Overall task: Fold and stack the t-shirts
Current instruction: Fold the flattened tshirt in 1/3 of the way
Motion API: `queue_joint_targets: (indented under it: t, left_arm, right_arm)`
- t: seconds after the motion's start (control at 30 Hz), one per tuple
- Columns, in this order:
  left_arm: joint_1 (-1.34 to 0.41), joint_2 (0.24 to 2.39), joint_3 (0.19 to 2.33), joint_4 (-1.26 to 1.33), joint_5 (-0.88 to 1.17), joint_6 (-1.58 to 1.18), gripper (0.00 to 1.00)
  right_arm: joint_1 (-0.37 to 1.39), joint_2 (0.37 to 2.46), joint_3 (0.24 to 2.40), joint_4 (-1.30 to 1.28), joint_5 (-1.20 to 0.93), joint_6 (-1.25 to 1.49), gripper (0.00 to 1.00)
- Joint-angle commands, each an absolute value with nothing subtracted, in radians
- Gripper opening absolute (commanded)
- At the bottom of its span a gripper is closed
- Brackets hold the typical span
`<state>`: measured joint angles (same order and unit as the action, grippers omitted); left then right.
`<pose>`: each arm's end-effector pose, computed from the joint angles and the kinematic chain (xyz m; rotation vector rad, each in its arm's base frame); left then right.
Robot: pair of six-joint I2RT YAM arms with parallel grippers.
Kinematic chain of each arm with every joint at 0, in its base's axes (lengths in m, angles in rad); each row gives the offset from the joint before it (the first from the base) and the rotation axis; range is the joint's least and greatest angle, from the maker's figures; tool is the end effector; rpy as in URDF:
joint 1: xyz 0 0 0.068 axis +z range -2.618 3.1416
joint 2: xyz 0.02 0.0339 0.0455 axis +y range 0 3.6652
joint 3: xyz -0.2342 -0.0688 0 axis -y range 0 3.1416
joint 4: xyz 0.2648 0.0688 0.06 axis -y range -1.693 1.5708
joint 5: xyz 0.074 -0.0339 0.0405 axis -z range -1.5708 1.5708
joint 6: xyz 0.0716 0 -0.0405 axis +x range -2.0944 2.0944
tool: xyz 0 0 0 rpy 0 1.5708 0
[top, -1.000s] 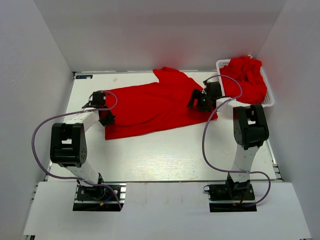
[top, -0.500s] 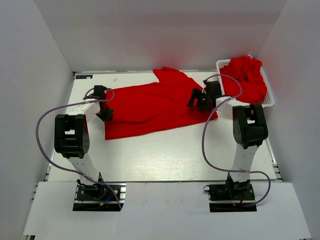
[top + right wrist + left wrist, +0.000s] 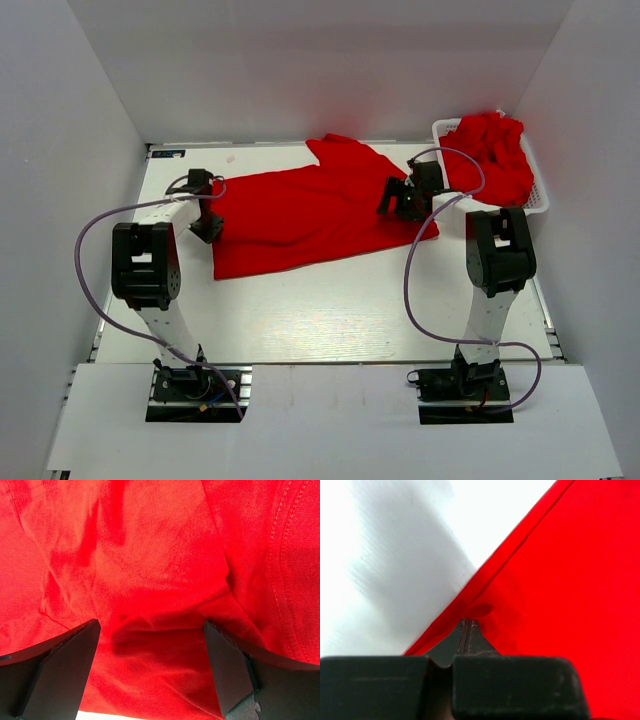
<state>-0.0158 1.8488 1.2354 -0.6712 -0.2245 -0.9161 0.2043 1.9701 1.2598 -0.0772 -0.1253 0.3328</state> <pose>0.3761 0.0100 0.0974 -1.2524 2.4876 0.1002 0.4420 0.1007 0.0993 0.0916 2.3863 0.4060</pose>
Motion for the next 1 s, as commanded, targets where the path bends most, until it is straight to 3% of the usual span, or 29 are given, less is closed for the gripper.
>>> queue_joint_targets:
  t: [0.0, 0.03, 0.07, 0.13, 0.17, 0.2, 0.3, 0.5, 0.73, 0.97]
  left_arm:
    - [-0.002, 1.833, 1.291, -0.637, -0.256, -0.901, 0.03]
    - [-0.002, 1.833, 1.304, -0.637, -0.256, -0.876, 0.08]
    - [-0.002, 1.842, 1.334, -0.647, -0.265, -0.867, 0.21]
    - [-0.002, 1.826, 1.347, -0.647, -0.278, -0.826, 0.36]
    - [-0.011, 1.812, 1.357, -0.647, -0.293, -0.825, 0.47]
    - [-0.011, 1.793, 1.347, -0.638, -0.293, -0.810, 0.72]
    - [-0.023, 1.701, 1.278, -0.548, -0.243, -0.701, 0.98]
    - [-0.070, 1.611, 1.167, -0.422, 0.009, -0.519, 1.00]
    - [-0.225, 1.672, 1.181, -0.341, 0.176, -0.368, 1.00]
    - [-0.374, 1.779, 1.262, -0.370, 0.172, -0.304, 1.00]
  right_arm:
    - [0.189, 1.970, 1.273, -0.158, -0.074, 0.295, 0.90]
    - [0.189, 1.967, 1.275, -0.156, -0.074, 0.291, 0.90]
    - [0.192, 1.960, 1.279, -0.161, -0.077, 0.284, 0.90]
    - [0.192, 1.959, 1.287, -0.166, -0.080, 0.278, 0.90]
    - [0.193, 1.951, 1.289, -0.169, -0.084, 0.273, 0.90]
    - [0.189, 1.948, 1.293, -0.170, -0.086, 0.273, 0.90]
    - [0.195, 1.928, 1.292, -0.172, -0.095, 0.267, 0.90]
    - [0.199, 1.855, 1.289, -0.173, -0.091, 0.253, 0.90]
    - [0.196, 1.813, 1.284, -0.170, -0.090, 0.247, 0.90]
    - [0.193, 1.810, 1.273, -0.176, -0.081, 0.255, 0.90]
